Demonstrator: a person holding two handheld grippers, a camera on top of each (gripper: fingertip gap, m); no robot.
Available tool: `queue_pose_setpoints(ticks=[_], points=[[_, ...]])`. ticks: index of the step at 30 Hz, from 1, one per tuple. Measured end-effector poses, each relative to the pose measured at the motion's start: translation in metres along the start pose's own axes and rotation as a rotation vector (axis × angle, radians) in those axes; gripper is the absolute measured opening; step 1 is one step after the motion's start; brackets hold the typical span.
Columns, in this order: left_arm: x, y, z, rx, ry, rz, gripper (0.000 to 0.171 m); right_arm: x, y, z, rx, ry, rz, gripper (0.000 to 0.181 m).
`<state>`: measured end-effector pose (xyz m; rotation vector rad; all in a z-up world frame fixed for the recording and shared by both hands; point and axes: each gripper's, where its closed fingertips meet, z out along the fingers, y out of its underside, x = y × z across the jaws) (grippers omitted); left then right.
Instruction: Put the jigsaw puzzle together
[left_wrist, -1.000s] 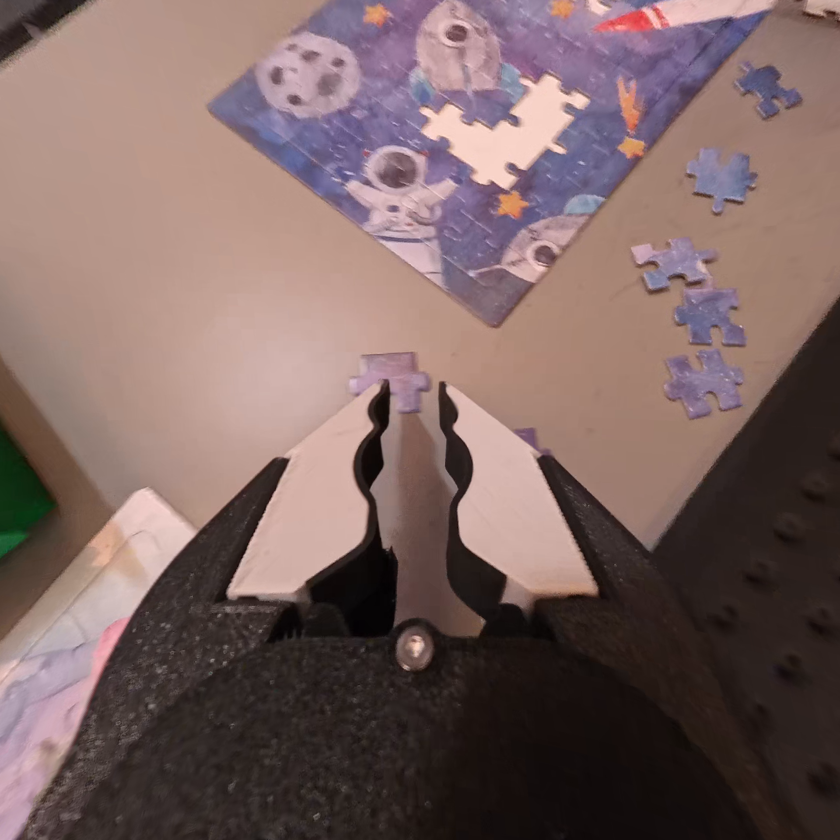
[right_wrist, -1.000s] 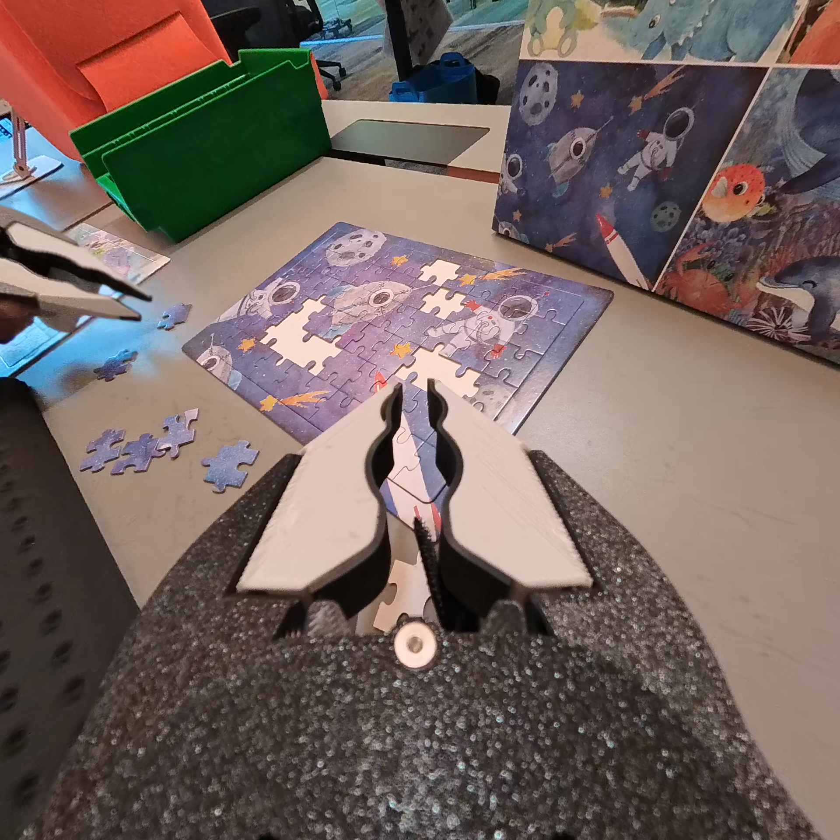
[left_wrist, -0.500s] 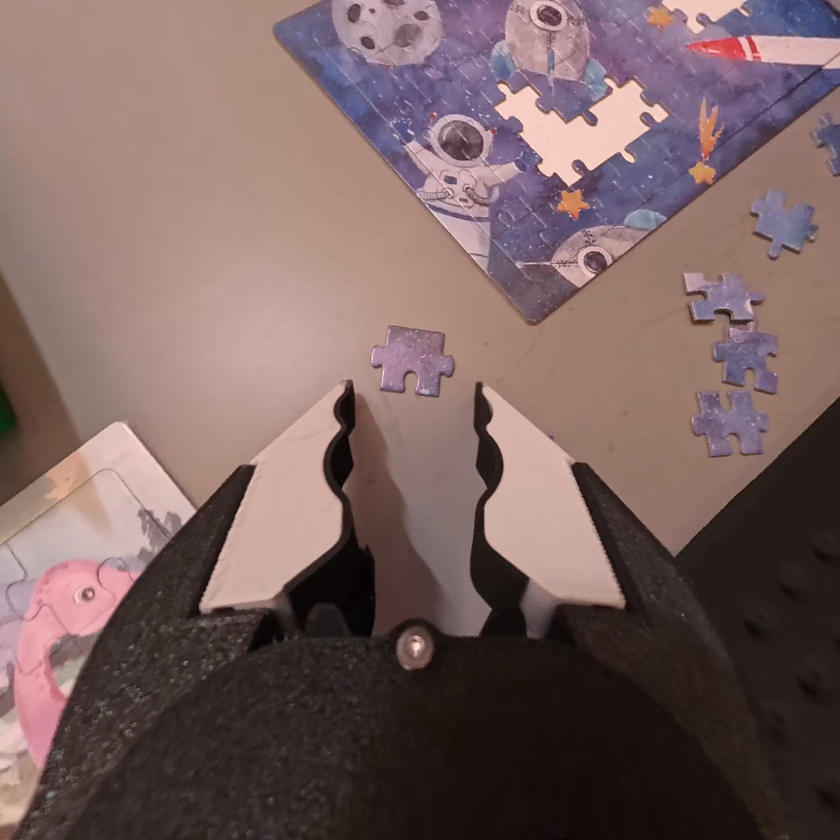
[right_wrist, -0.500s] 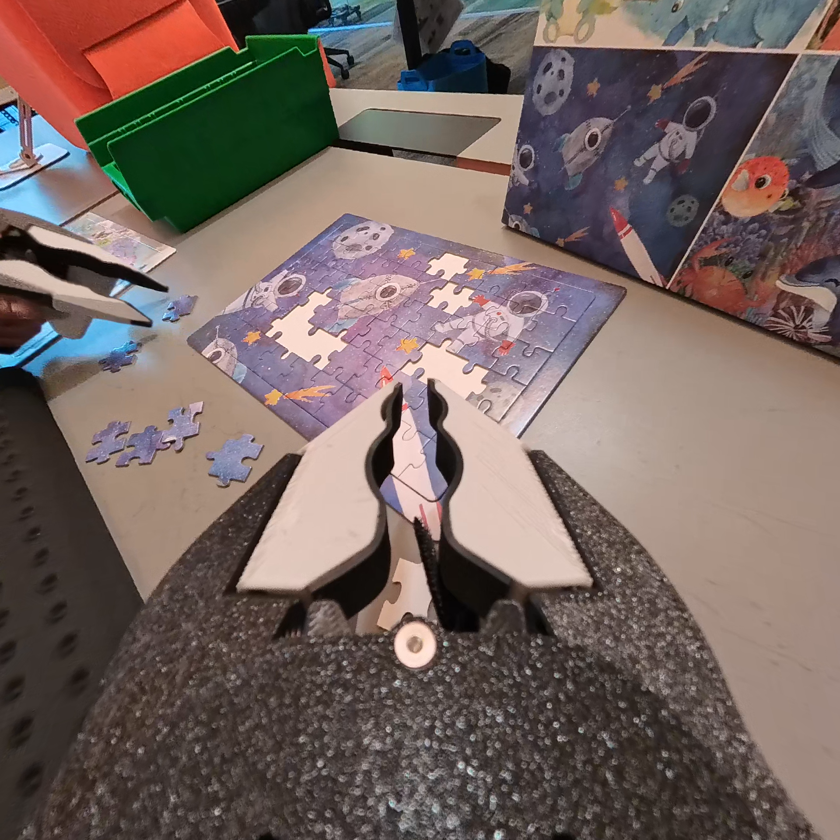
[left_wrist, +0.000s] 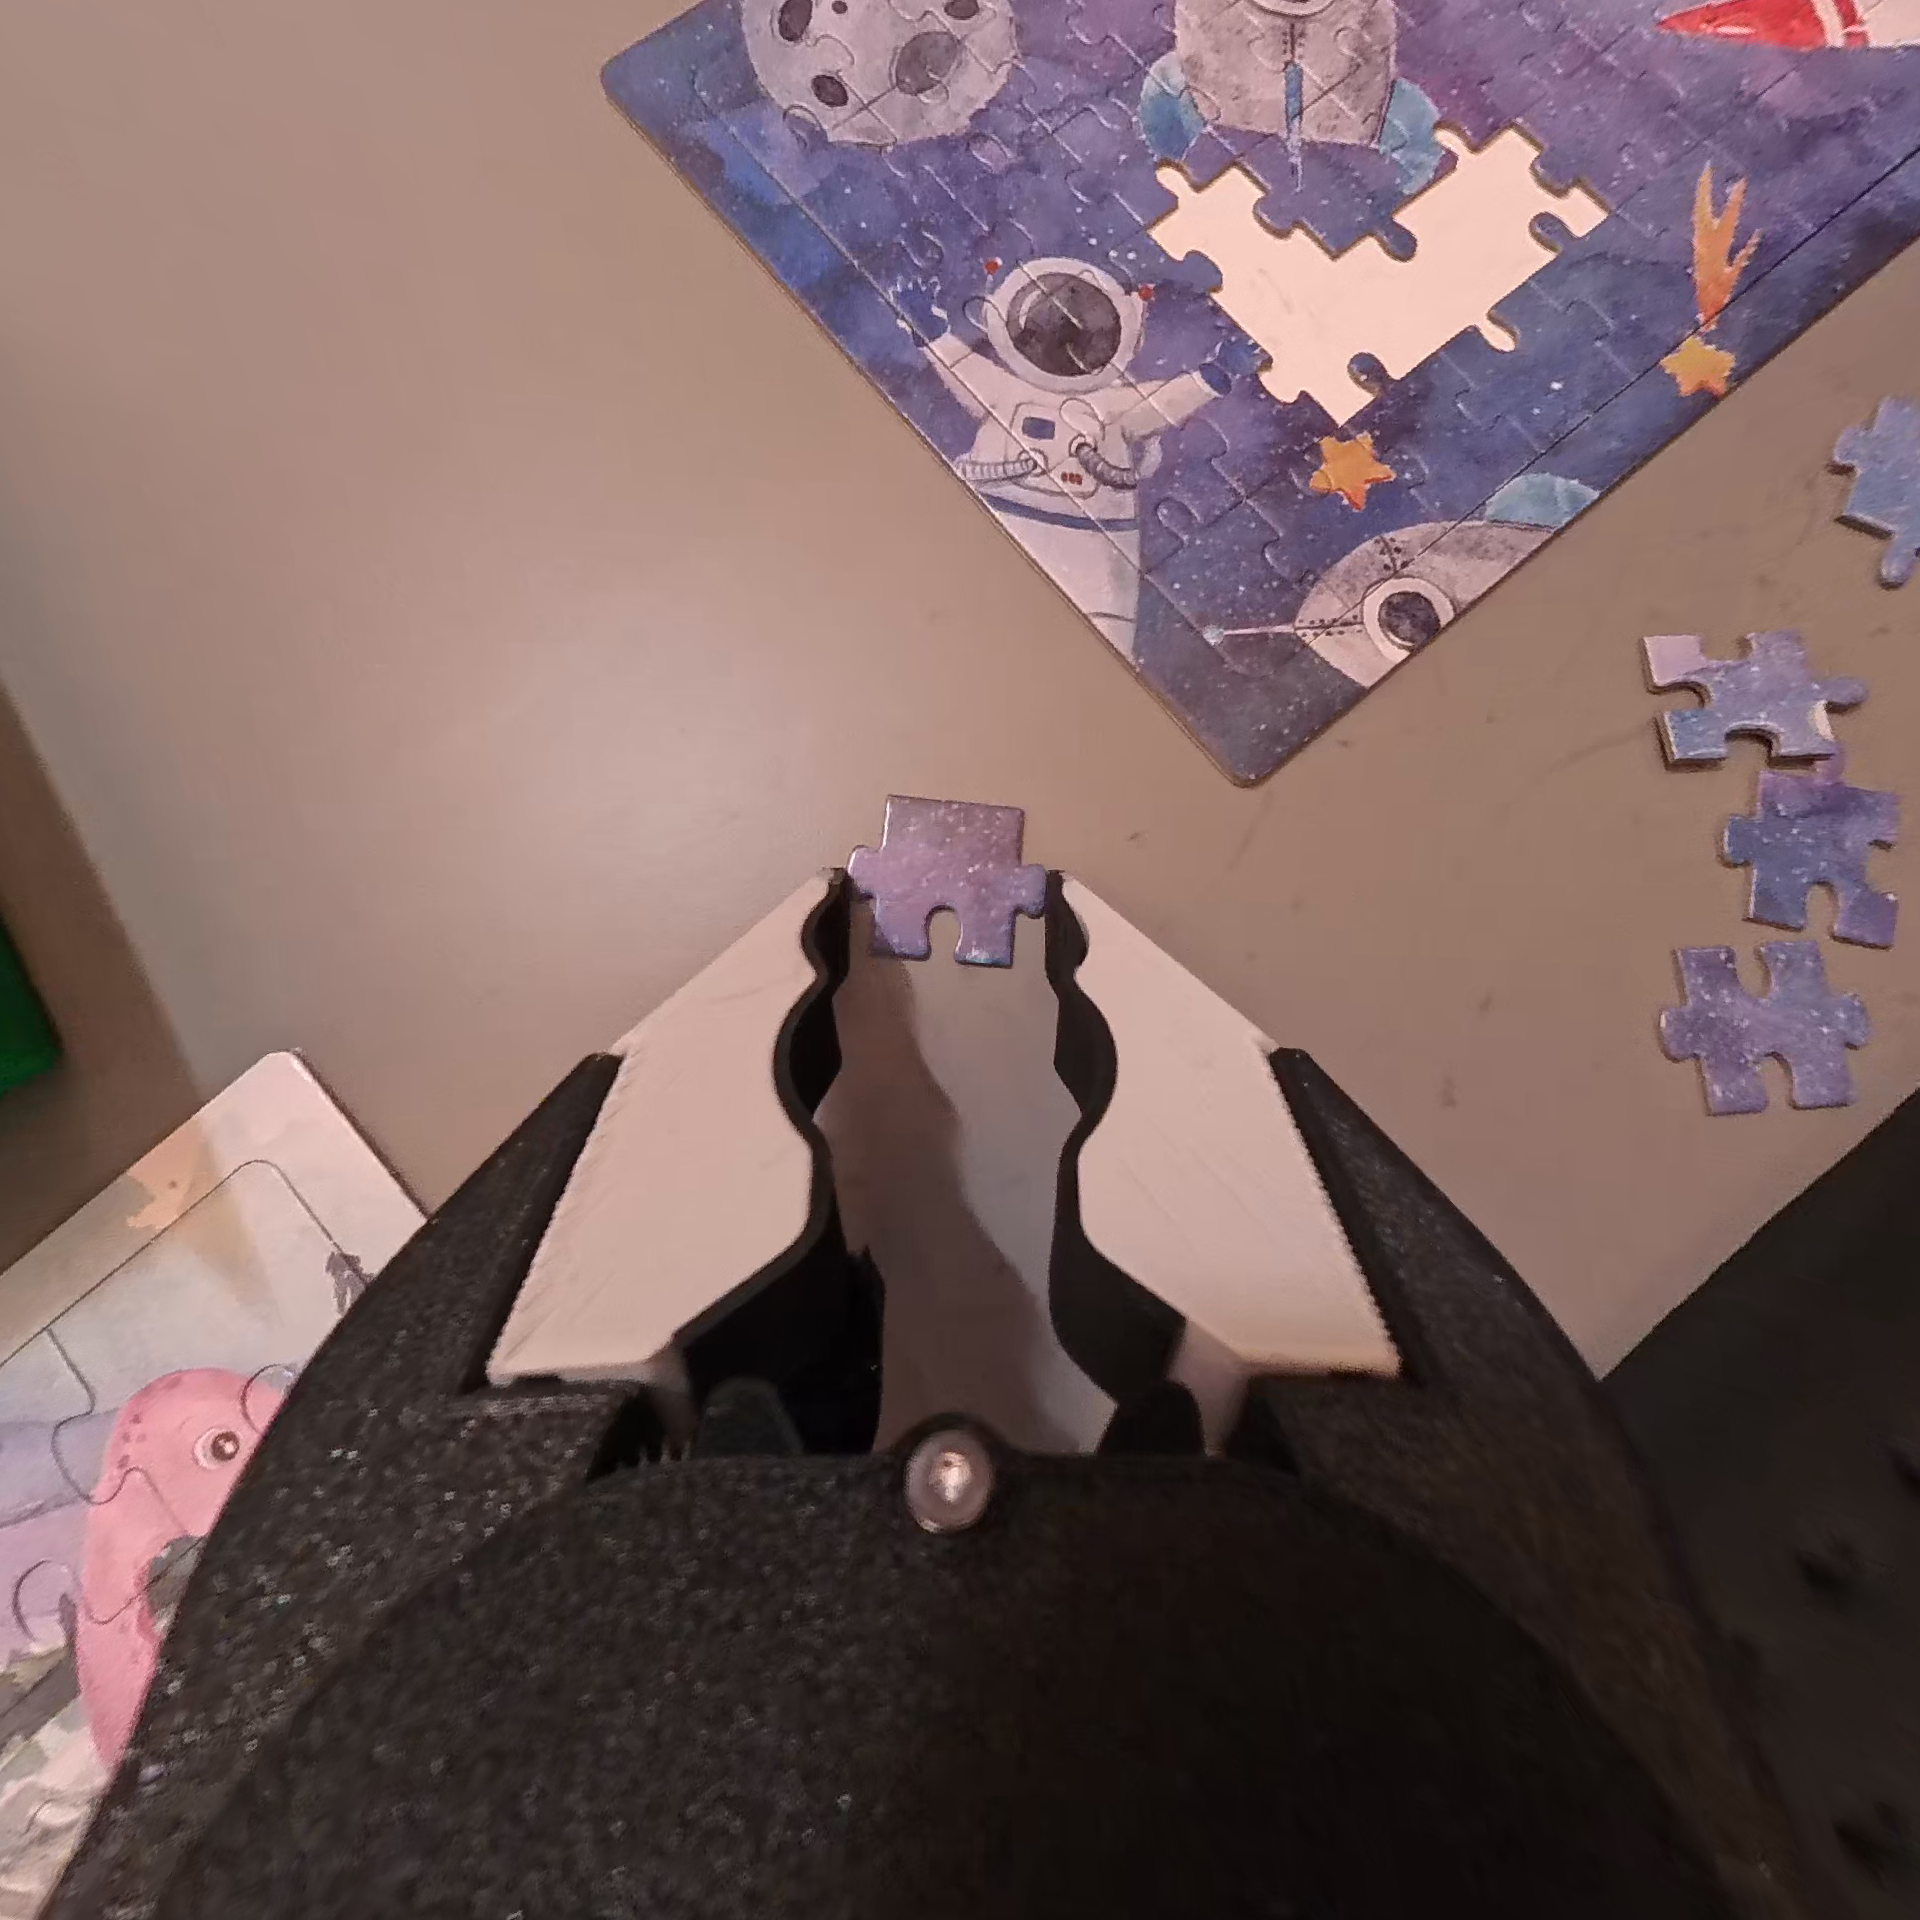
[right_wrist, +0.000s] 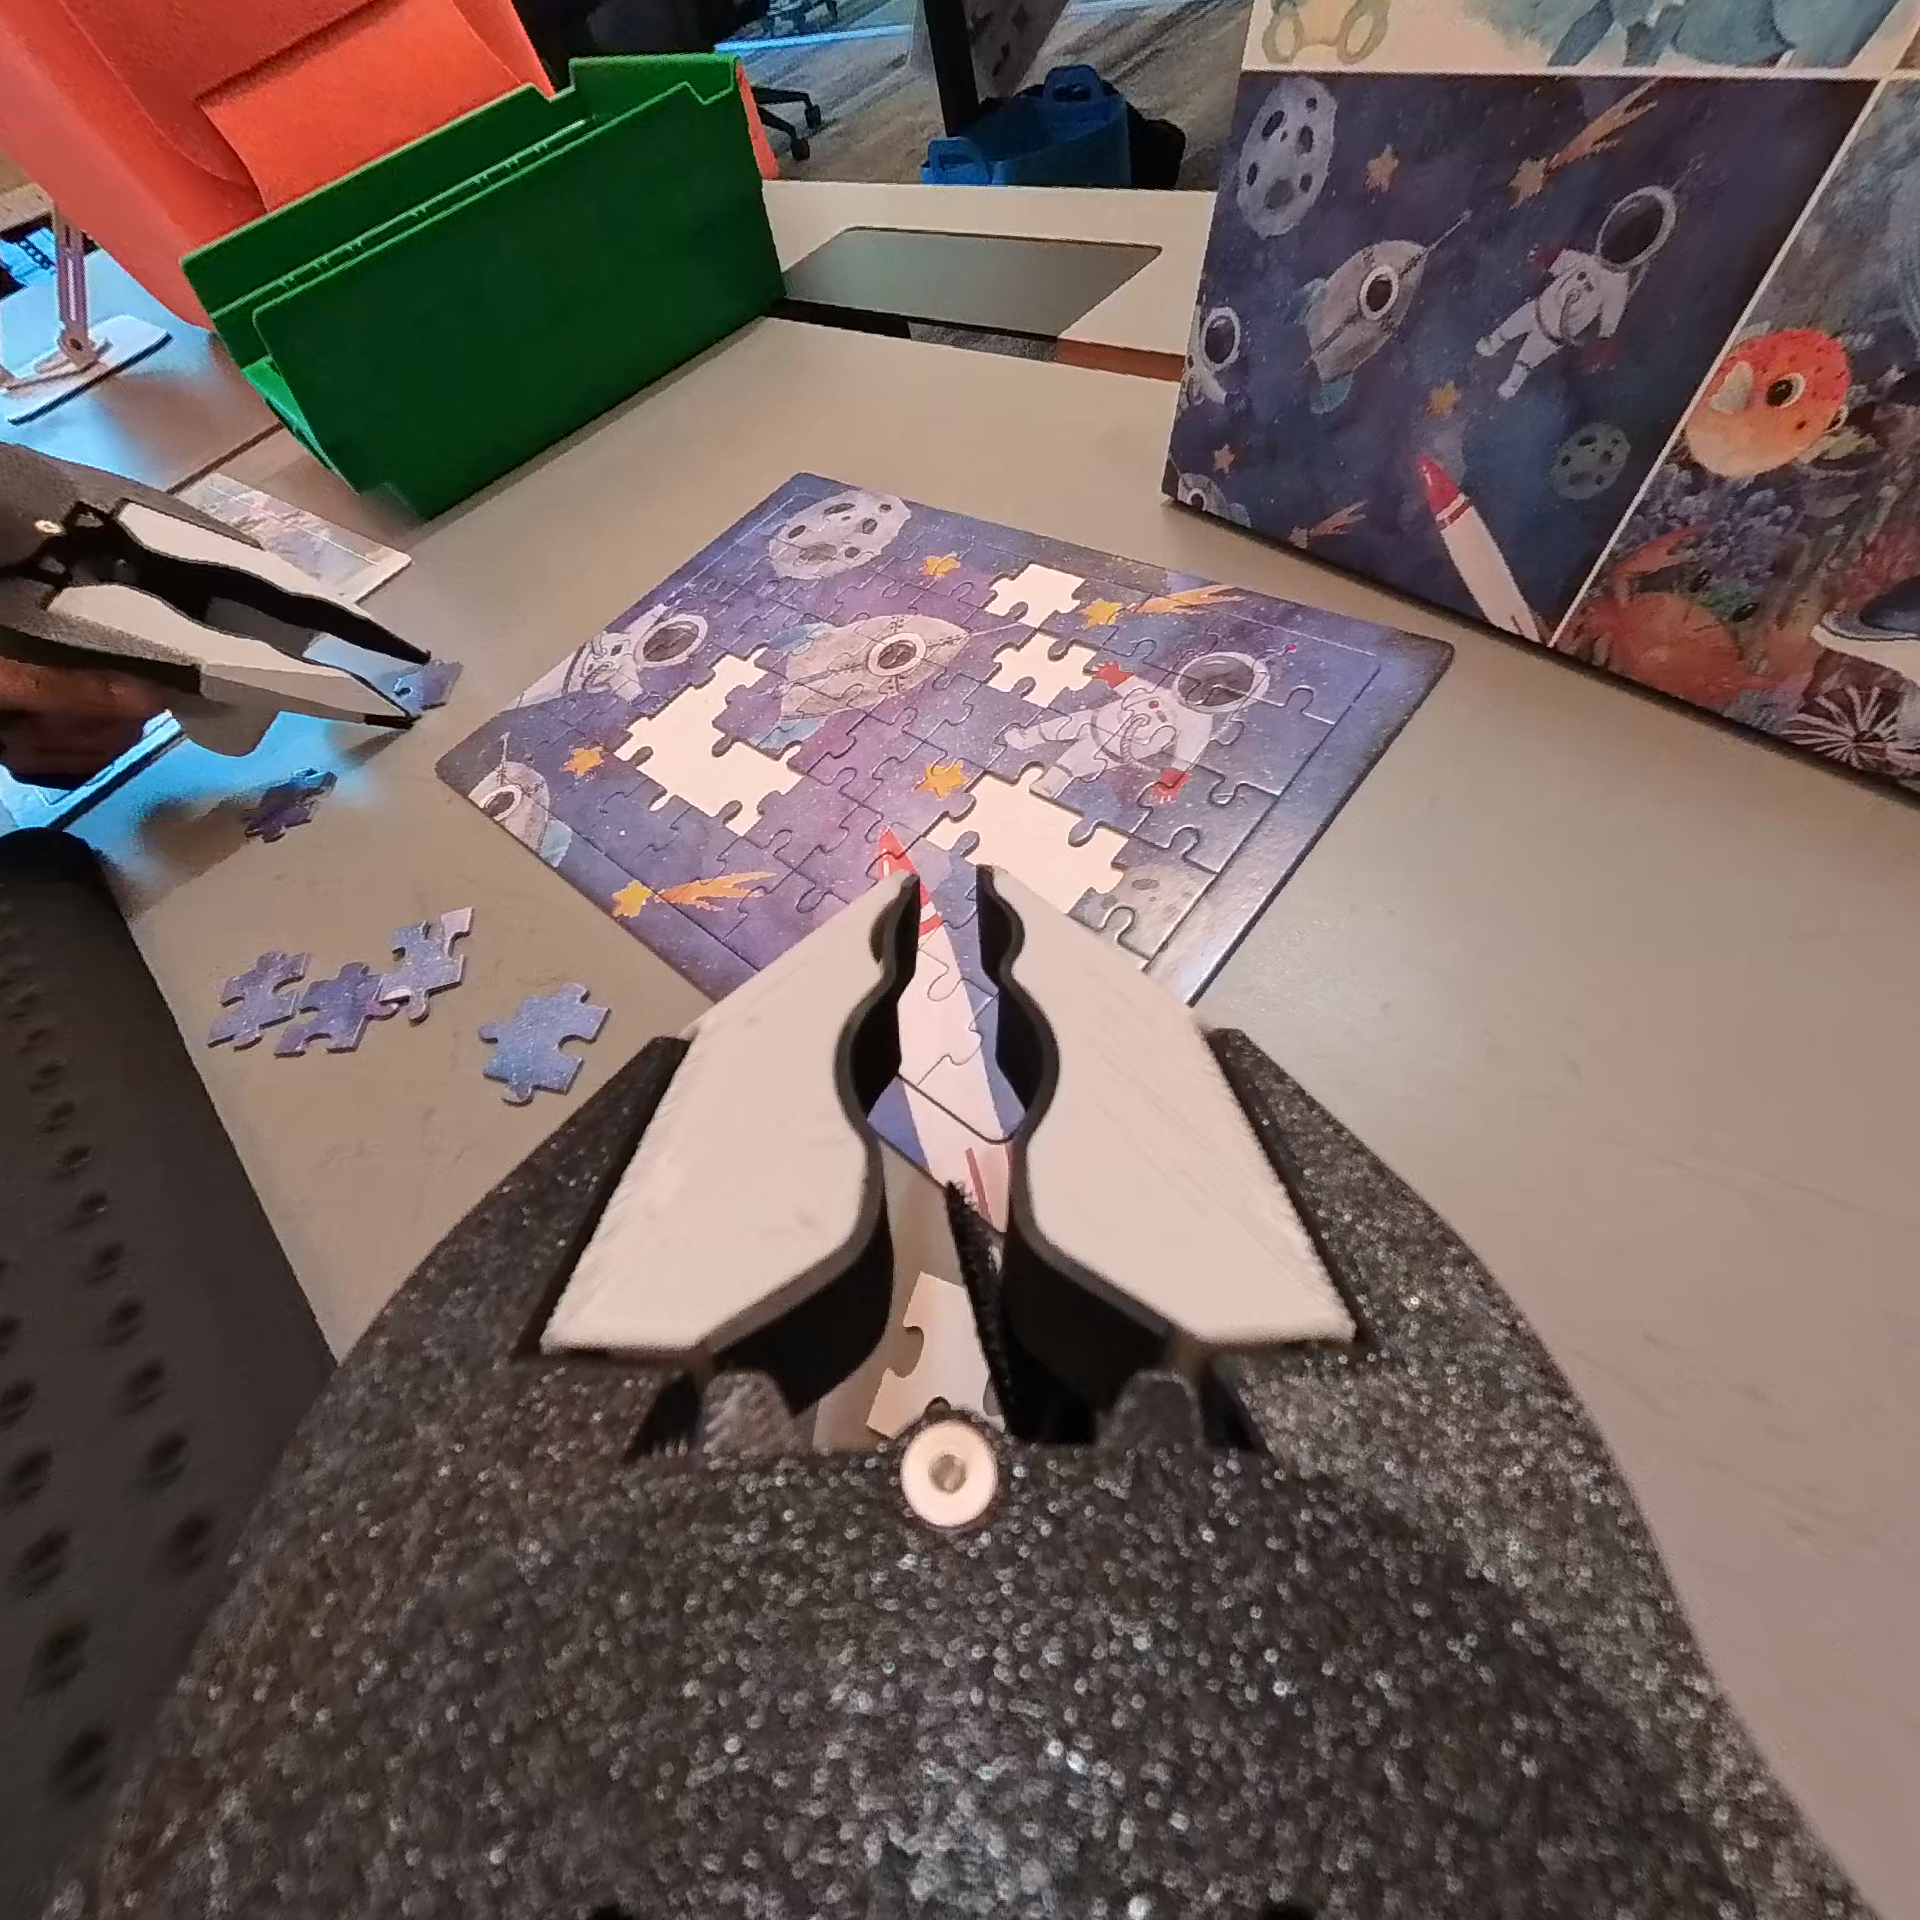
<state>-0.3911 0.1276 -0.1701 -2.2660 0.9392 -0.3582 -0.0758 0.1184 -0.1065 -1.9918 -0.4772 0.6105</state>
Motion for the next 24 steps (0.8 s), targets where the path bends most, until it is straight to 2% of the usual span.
queue_pose_setpoints(ticks=[4,6,9,11,13,15,19,24], points=[[0.004,-0.005,0.002,-0.016,0.002,-0.007,0.037,0.001,-0.001,0.001,0.001,0.004,0.000,0.010],[0.015,-0.020,0.001,0.017,0.059,-0.040,0.037,0.003,-0.002,0.005,0.000,0.011,0.003,0.010],[0.031,-0.080,-0.001,0.139,0.152,-0.136,0.037,0.006,-0.008,0.011,0.002,0.030,-0.018,0.010],[0.036,-0.126,0.006,0.208,0.167,-0.223,0.037,0.005,-0.010,0.014,0.001,0.029,-0.036,0.009],[0.044,-0.162,0.028,0.212,0.173,-0.319,0.038,0.003,-0.009,0.014,-0.002,0.025,-0.041,0.010],[0.050,-0.186,0.060,0.198,0.135,-0.360,0.038,0.001,-0.011,0.011,0.014,0.027,-0.047,0.010],[0.060,-0.198,0.127,0.083,0.035,-0.379,0.038,-0.002,-0.009,-0.004,0.041,0.017,-0.029,0.010],[0.059,-0.204,0.161,0.045,-0.117,-0.447,0.038,-0.004,-0.016,-0.022,0.117,-0.033,0.072,0.010]])
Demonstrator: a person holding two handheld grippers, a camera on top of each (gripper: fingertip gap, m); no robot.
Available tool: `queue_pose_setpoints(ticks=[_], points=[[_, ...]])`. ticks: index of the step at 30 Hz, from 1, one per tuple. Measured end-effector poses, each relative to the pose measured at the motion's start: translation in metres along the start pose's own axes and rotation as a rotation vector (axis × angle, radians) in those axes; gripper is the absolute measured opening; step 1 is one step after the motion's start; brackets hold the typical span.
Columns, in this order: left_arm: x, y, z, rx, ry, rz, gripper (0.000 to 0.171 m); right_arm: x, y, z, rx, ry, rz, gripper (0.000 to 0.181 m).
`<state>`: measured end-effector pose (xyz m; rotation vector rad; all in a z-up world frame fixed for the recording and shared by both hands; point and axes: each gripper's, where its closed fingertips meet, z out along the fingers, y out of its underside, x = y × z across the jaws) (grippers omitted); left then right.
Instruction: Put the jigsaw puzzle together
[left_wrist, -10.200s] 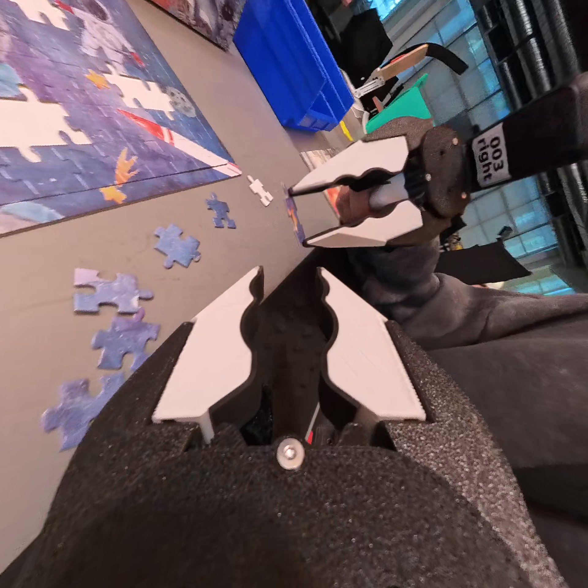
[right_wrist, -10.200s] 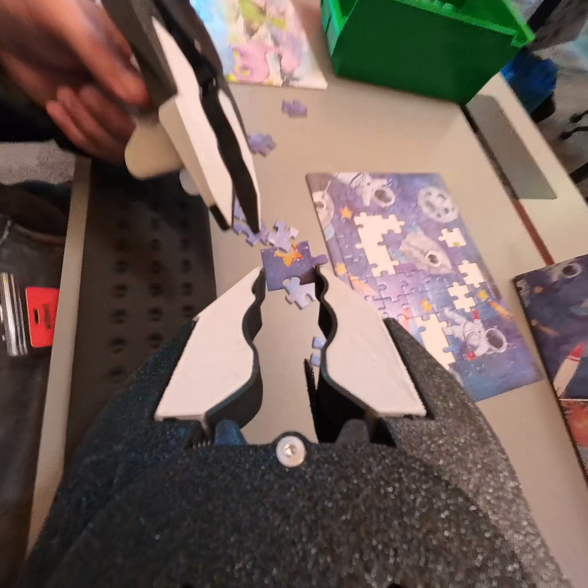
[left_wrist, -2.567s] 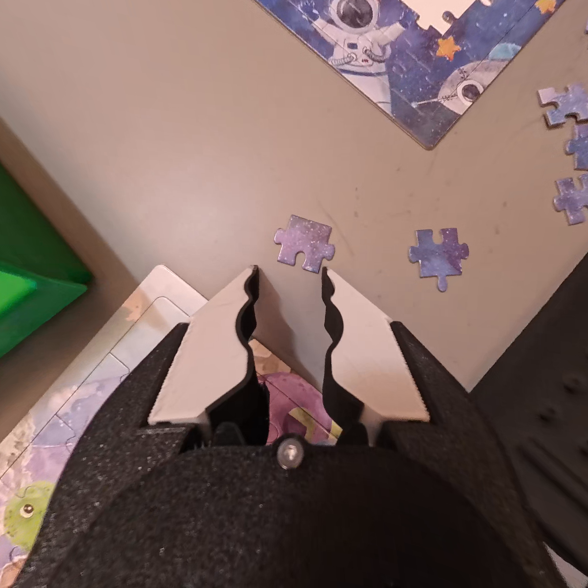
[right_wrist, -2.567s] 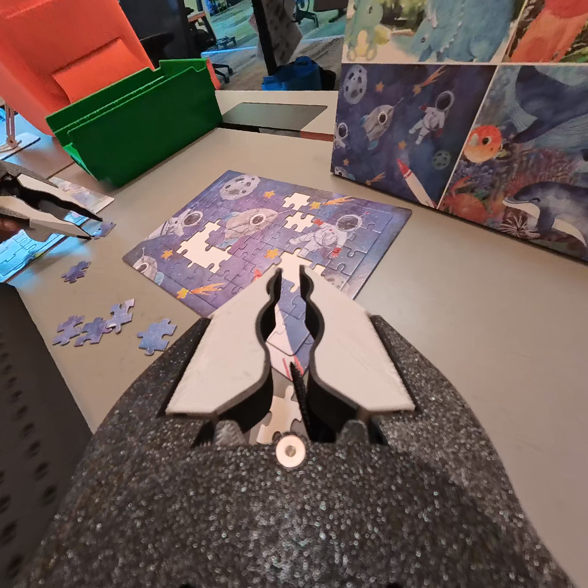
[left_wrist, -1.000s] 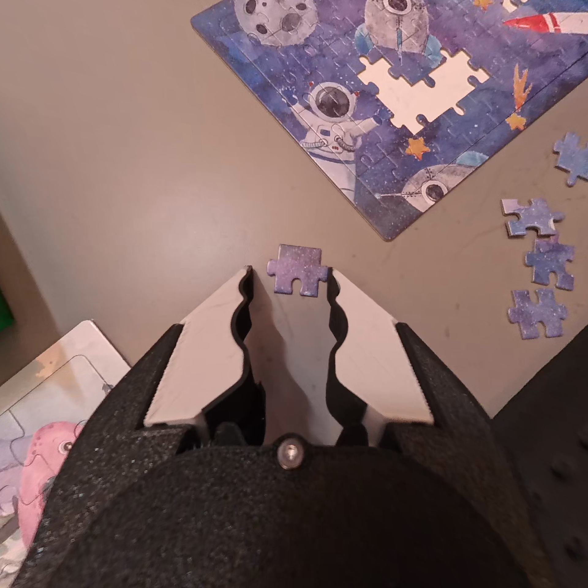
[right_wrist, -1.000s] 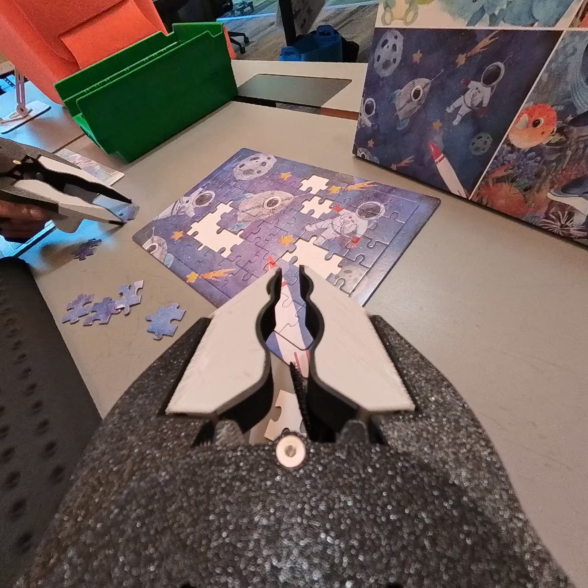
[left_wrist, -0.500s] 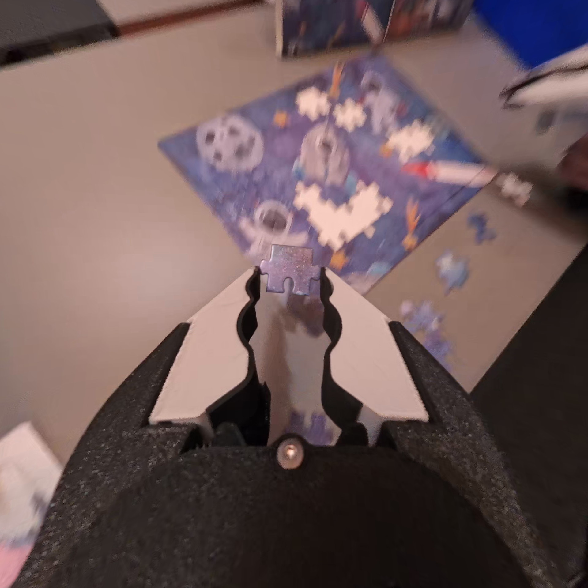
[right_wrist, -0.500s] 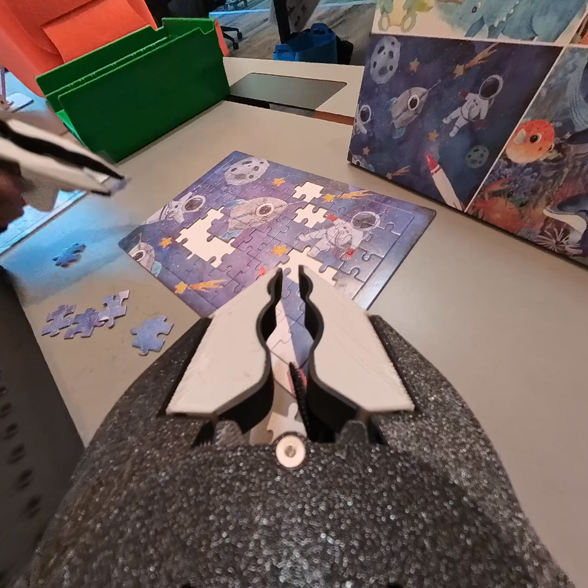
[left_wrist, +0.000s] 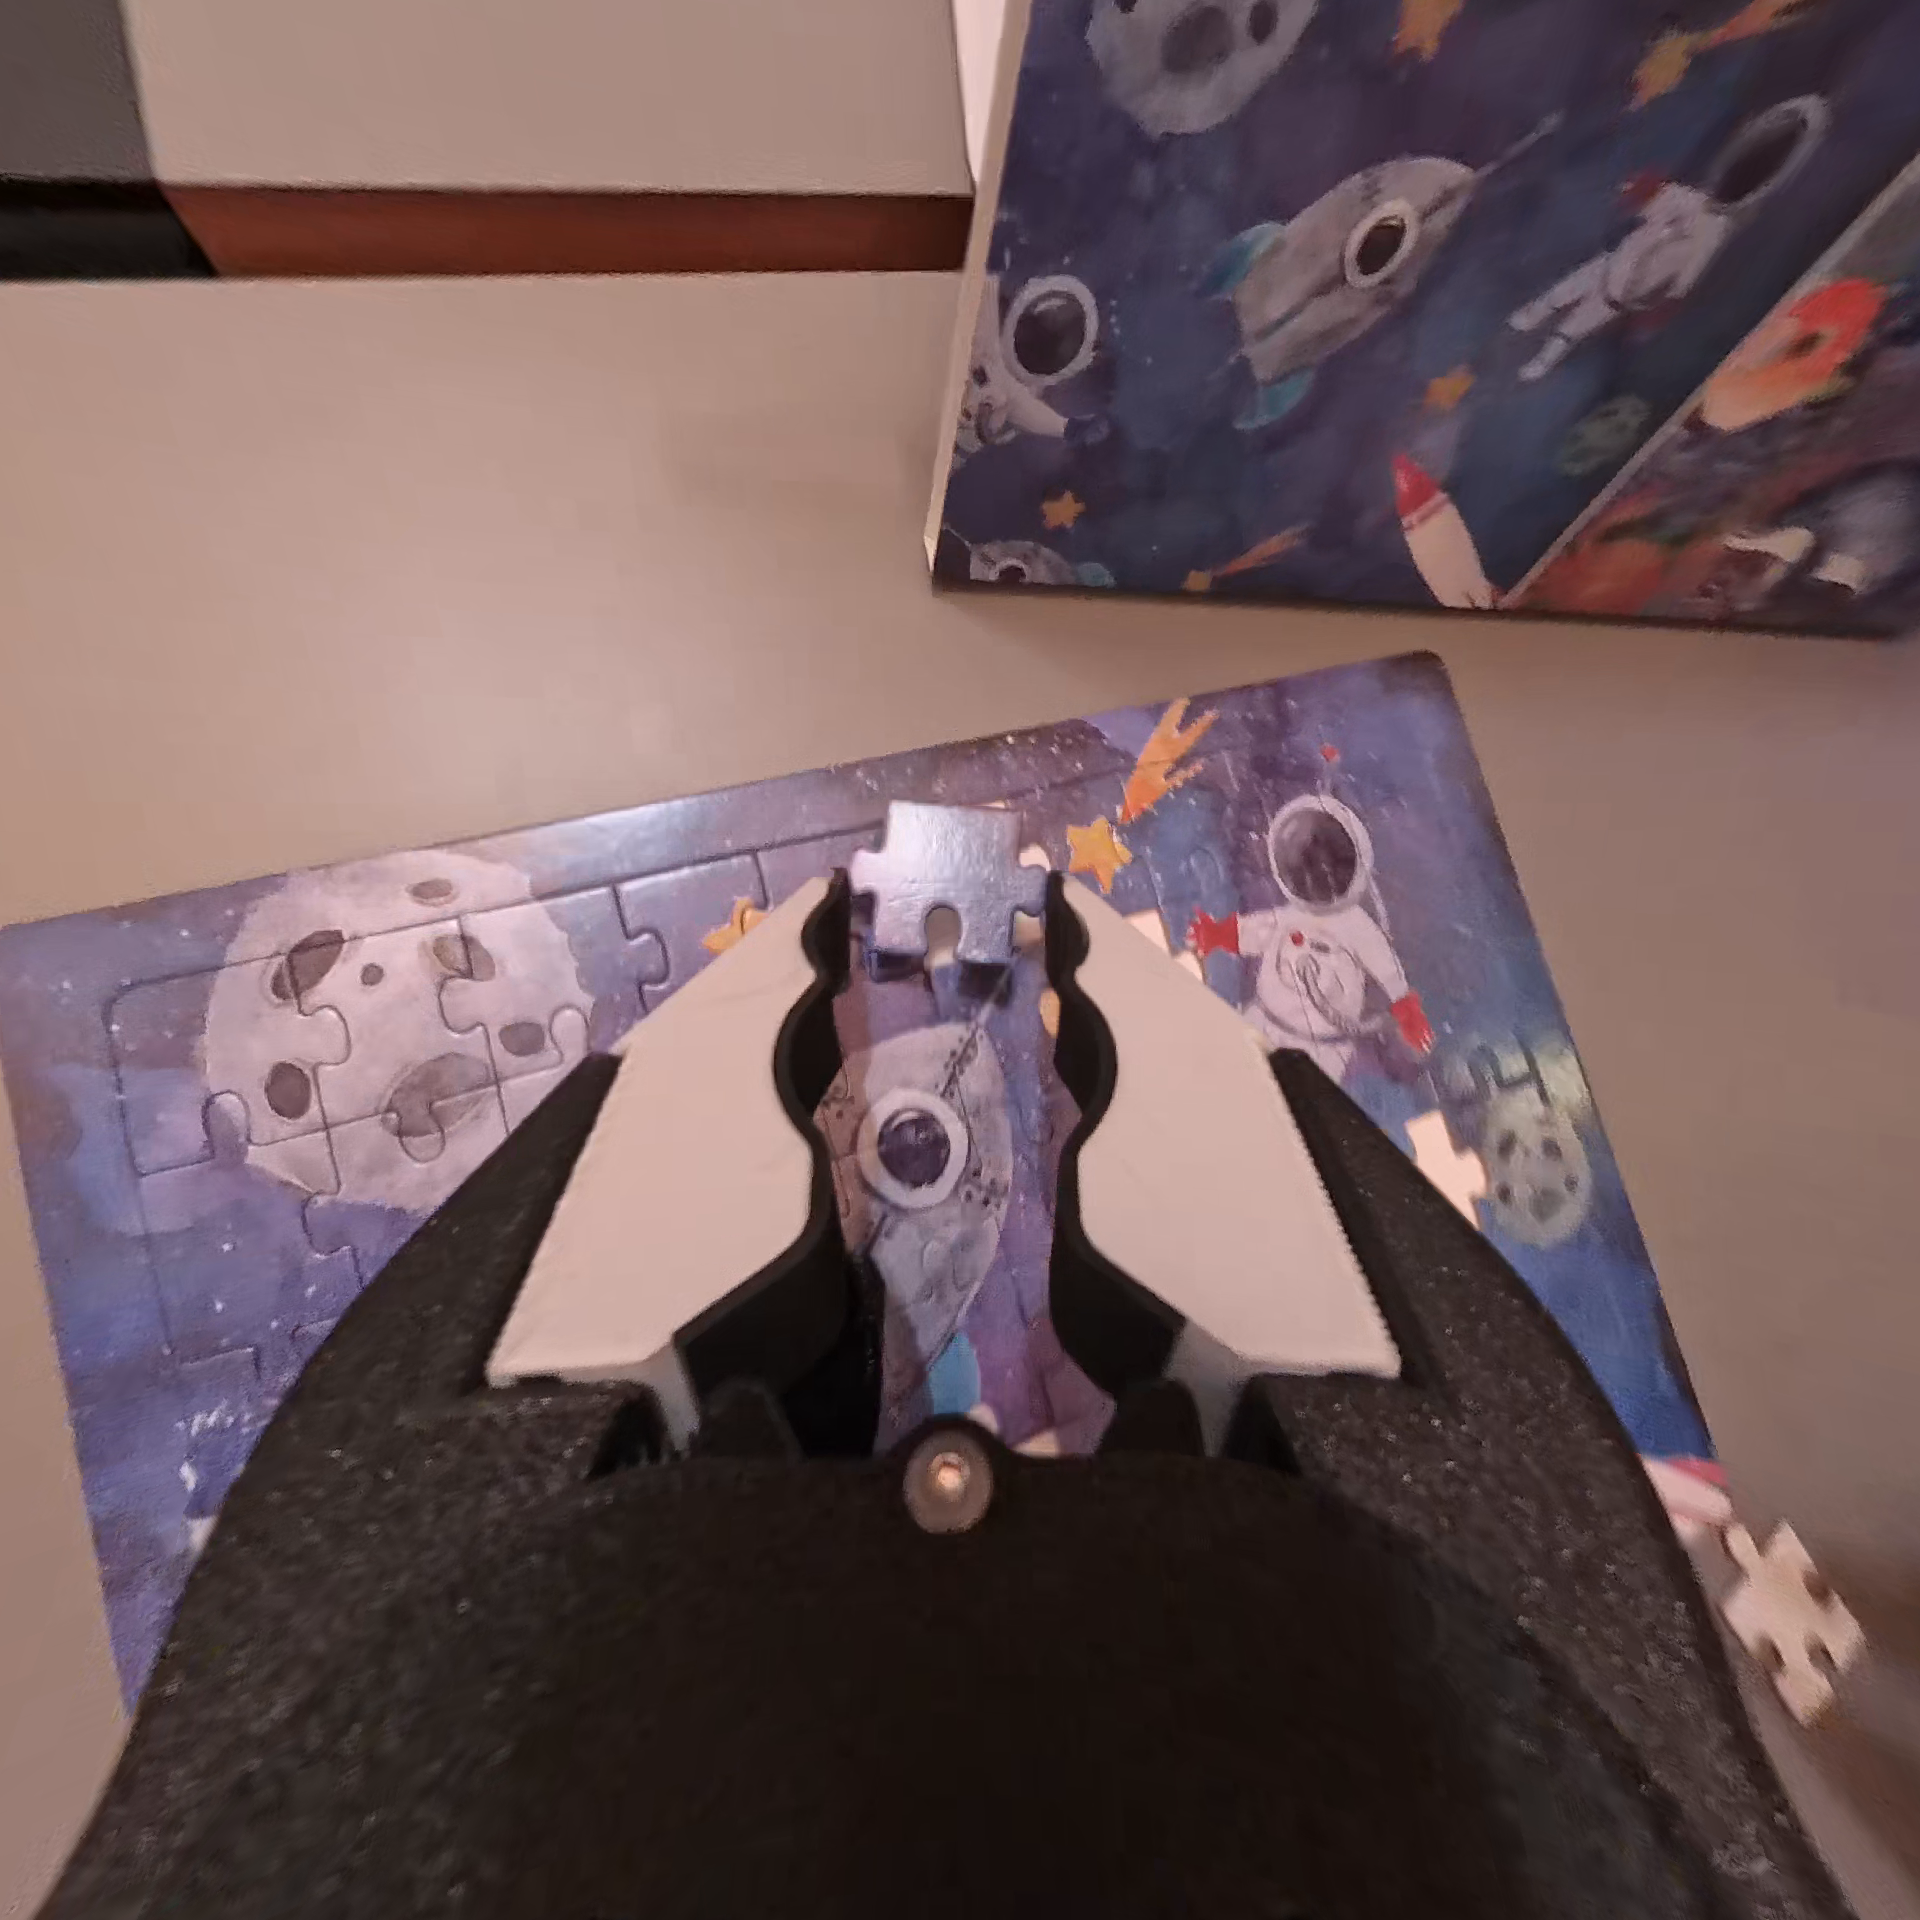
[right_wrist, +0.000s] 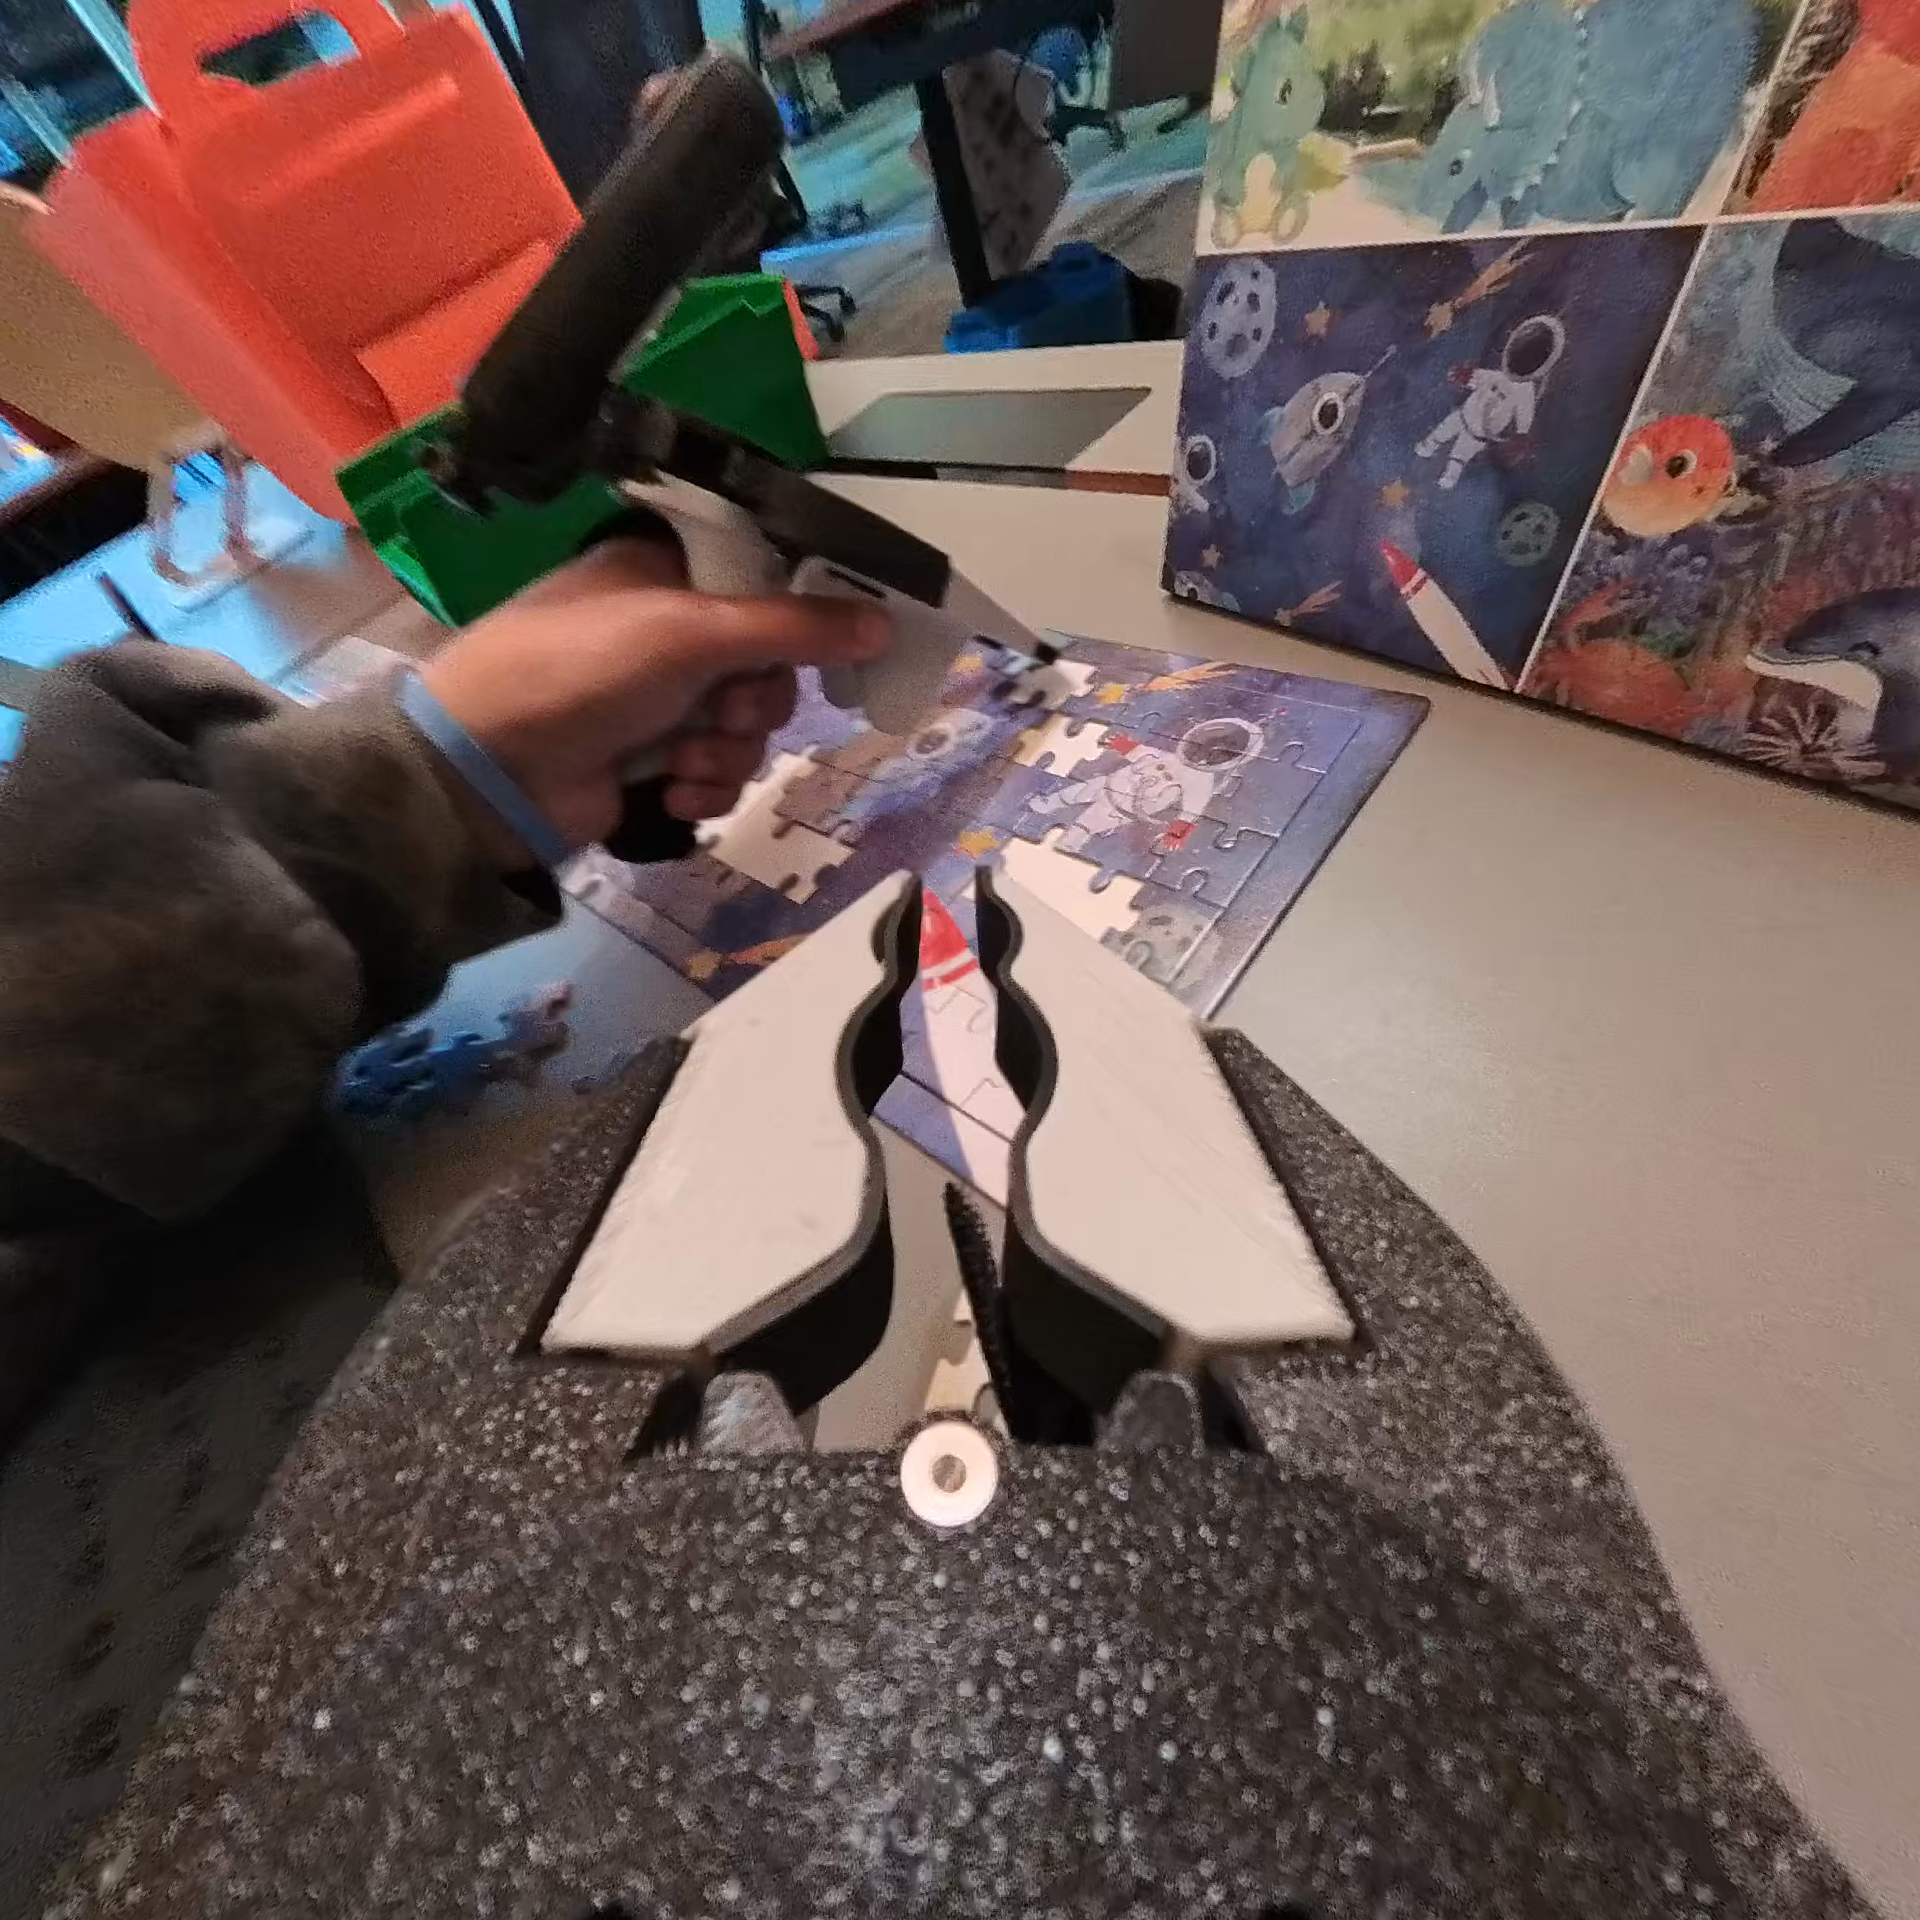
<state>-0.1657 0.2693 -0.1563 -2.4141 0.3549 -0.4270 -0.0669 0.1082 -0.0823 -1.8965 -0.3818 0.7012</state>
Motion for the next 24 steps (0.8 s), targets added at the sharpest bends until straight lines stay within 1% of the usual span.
queue_pose_setpoints(ticks=[1,4,6,8,10,11,13,14,15,17,19,20,21,22,23,24], points=[[0.000,-0.002,0.002,0.007,-0.035,-0.002,0.038,-0.002,-0.001,-0.001,0.006,-0.021,0.014,0.010],[-0.001,0.001,0.011,-0.011,-0.129,-0.002,0.038,0.004,-0.003,-0.003,0.012,-0.022,0.057,0.010],[0.000,0.000,0.013,-0.007,-0.164,-0.009,0.039,0.003,-0.004,-0.005,0.018,-0.044,0.085,0.010],[0.007,0.001,0.012,-0.003,-0.130,-0.055,0.048,0.005,-0.006,-0.006,0.029,-0.043,0.091,0.010],[0.014,0.002,0.008,-0.003,-0.051,-0.112,0.047,0.007,-0.004,-0.006,0.022,-0.048,0.109,0.010],[0.010,-0.002,0.004,0.020,-0.046,-0.116,0.047,0.009,-0.003,-0.006,0.016,-0.049,0.118,0.010],[-0.001,-0.015,-0.007,0.087,-0.026,-0.065,0.027,0.012,0.000,-0.006,0.003,-0.039,0.122,0.011],[-0.008,-0.019,-0.011,0.103,-0.025,-0.031,0.026,0.013,0.002,-0.006,-0.005,-0.030,0.114,0.011],[-0.016,-0.018,-0.013,0.084,-0.021,0.005,0.024,0.014,0.003,-0.007,-0.009,-0.017,0.101,0.011],[-0.027,-0.009,-0.014,-0.004,0.007,0.090,0.023,0.015,0.005,-0.007,-0.019,0.006,0.062,0.011],[-0.050,-0.004,-0.018,-0.031,-0.039,0.172,0.018,0.017,0.007,-0.005,-0.043,0.019,0.029,0.011],[-0.060,-0.003,-0.020,-0.034,-0.058,0.218,0.013,0.018,0.006,-0.001,-0.063,0.023,0.007,0.011],[-0.070,-0.007,-0.024,-0.006,-0.078,0.258,0.008,0.019,0.007,0.007,-0.113,0.023,-0.035,0.011],[-0.077,-0.010,-0.028,0.018,-0.087,0.290,0.000,0.020,0.011,0.016,-0.210,0.027,-0.077,0.012],[-0.081,-0.009,-0.030,0.018,-0.076,0.310,0.000,0.023,0.015,0.027,-0.331,0.042,-0.102,0.011],[-0.081,-0.007,-0.030,0.004,-0.048,0.313,0.000,0.023,0.009,0.039,-0.399,0.055,-0.125,0.004]])
